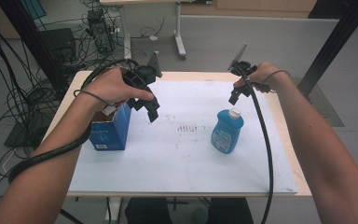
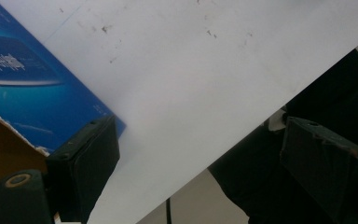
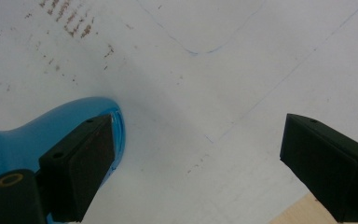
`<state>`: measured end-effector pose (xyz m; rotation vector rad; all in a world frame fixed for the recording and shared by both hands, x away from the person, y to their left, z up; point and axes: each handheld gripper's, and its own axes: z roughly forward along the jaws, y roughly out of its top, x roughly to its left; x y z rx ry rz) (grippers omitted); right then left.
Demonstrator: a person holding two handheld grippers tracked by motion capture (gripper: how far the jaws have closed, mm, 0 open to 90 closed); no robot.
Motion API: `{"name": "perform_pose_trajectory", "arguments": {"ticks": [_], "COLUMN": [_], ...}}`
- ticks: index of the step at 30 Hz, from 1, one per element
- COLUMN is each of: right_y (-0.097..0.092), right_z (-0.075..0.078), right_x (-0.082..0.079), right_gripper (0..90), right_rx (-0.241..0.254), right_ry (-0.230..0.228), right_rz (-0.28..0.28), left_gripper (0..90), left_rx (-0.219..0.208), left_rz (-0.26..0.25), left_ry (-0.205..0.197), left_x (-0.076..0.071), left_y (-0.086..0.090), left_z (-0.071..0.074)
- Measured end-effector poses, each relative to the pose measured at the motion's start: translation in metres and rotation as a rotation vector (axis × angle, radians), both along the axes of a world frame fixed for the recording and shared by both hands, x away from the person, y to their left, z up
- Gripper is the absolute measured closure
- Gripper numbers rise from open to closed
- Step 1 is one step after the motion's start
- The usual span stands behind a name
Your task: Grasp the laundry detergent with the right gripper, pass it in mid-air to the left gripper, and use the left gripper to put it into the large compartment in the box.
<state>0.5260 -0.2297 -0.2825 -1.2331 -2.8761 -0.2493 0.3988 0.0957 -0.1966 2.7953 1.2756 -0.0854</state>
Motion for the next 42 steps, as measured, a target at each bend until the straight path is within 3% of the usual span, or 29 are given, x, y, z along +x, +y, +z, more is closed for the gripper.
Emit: {"name": "perform_pose_trajectory", "arguments": {"ticks": [19,21,29,42], "right_y": [-0.031,-0.037,-0.050,-0.071], "right_z": [0.015,0.016,0.016,0.013], "right_x": [-0.025,-0.031,-0.045,-0.079], "right_gripper": [9.6,9.6,9.3,8.9], "right_rx": [0.004,0.021,0.012,0.054], "right_ry": [-0.039,-0.036,-0.053,-0.090], "right_rz": [-0.026,-0.048,-0.057,-0.061], "left_gripper": [11.9,11.9,11.9,11.9], "left_rx": [-0.015,-0.012,-0.027,-0.056], "left_rz": [0.013,0.010,0.003,-0.008], "left_ry": [-0.004,-0.004,0.000,-0.002], "left_x": [-0.008,-0.010,-0.013,-0.023], "left_y": [0.008,0.008,0.006,0.007], "left_z": [0.000,-0.001,-0.005,-0.012]}}
